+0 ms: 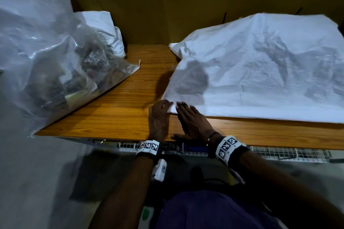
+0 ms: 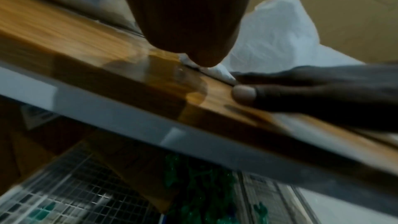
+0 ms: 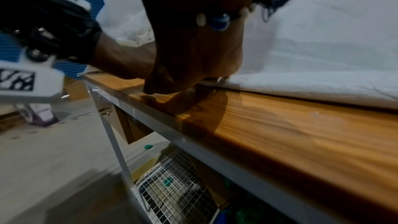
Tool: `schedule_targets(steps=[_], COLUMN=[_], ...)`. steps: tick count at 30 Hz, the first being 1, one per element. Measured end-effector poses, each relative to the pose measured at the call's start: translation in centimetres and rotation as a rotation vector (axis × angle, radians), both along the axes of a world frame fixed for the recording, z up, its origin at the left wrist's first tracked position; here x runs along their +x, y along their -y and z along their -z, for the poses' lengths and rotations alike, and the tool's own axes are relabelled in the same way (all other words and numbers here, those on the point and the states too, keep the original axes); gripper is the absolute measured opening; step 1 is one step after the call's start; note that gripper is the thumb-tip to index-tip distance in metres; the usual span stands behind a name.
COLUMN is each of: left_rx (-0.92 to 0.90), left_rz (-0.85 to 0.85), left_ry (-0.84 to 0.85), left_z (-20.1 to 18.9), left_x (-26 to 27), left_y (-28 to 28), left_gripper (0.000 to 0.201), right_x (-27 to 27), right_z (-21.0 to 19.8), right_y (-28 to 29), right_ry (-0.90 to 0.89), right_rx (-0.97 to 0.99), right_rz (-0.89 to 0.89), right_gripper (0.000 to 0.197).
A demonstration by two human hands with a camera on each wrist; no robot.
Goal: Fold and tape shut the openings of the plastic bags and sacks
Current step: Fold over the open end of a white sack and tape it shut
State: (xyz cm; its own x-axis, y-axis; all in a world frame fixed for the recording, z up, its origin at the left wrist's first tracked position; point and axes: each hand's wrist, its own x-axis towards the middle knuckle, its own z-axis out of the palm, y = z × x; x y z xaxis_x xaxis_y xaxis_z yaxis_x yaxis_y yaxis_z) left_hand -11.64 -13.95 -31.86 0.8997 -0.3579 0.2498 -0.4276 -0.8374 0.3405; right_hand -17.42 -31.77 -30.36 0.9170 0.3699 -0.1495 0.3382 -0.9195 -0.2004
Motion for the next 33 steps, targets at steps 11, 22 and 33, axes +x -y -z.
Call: schedule_targets(steps=[11,22,33], left_rx=[0.175,0.121,0.089], left_rz=[0.067,-0.014,0.422], left_ry=[-0.176,-0.066,-0.196], left_z=[-1.2,-1.2,-1.7], left_x=[-1.3,-1.9,-6.5], left_y=[-0.8,2.9,16.4], left_gripper=[0.066,0.064,0.055], right_x=[-3.5,-11.0,-13.2], right_z=[0.0,0.0,0.1], right_y=[6.4,18.9,24.0], right_ry=[0.034,0.052,0.084], right_rx=[0.067,-0.049,-0.054], right_rz=[0.048,0.206,0.184], right_gripper=[0.11,0.098,0.093])
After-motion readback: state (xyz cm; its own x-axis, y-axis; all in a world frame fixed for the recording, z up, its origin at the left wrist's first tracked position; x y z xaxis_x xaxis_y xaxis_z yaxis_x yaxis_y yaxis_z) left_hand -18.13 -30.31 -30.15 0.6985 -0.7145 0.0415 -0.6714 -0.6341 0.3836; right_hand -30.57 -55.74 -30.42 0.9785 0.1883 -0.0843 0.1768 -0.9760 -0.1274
